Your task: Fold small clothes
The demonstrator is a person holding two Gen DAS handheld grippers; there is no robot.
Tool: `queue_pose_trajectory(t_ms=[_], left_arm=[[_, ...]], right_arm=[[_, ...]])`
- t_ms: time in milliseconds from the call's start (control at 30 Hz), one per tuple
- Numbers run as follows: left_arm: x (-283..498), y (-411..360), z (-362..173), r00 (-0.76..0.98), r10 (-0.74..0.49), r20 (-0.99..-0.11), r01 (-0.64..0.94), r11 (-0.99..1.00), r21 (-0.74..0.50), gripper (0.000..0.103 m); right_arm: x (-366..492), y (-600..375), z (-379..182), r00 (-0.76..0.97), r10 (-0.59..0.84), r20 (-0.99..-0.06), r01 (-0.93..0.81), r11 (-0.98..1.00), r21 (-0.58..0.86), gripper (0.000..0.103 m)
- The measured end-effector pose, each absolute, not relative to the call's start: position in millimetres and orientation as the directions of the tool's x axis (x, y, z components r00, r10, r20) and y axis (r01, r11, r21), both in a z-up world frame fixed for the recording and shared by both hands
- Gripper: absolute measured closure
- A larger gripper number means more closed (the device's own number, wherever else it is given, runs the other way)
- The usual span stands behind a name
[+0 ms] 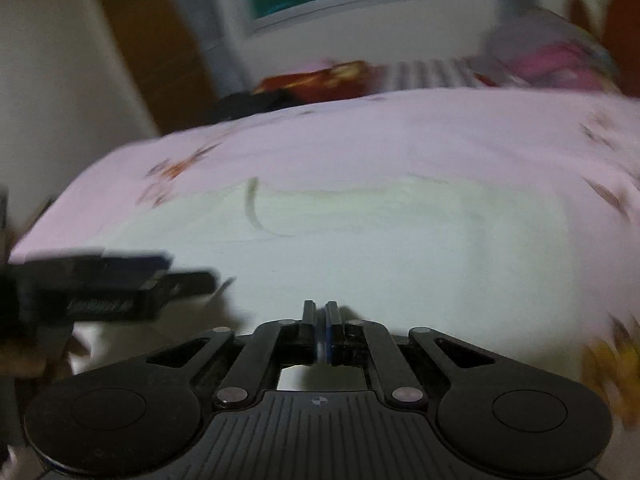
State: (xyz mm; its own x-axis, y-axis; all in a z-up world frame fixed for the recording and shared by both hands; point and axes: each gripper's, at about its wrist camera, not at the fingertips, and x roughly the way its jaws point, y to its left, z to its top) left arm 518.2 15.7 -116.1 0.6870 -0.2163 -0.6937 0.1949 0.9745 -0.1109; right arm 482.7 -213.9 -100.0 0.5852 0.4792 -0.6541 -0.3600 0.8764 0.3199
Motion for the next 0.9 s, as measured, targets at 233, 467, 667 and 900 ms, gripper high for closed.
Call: queue_pose_trajectory(t_ms=[233, 467, 667, 900], left_arm=[[515.6, 56.3, -125.3, 0.693, -0.171, -0.7, 0.156, 0.984, -0.086, 0.029], [505.6, 46.2, -115.8, 0.693, -0.158, -0.703, 0.146, 0.986, -0.078, 0.029], [477.0, 50.0, -113.7, 0.697, -0.118, -0.708, 0.091, 0.993, -0.076, 0.025], [464.3, 63.4, -110.2, 0.688, -0.111, -0.717, 0.036, 0.992, -0.119, 0.022]], right_arm=[[543.3, -308.9, -109.6, 0.704, 0.138, -0.696, 0.022, 0.976, 0.215, 0.101], [544.5, -301.0, -108.2, 0.685, 0.113, -0.72, -0.004, 0.988, 0.151, 0.101], [477.2, -285.4, -101.6, 0.656, 0.136, -0.742, -0.082, 0.991, 0.109, 0.1], [439.0, -267.9, -100.0, 0.641, 0.147, -0.754, -0.092, 0.989, 0.114, 0.1]])
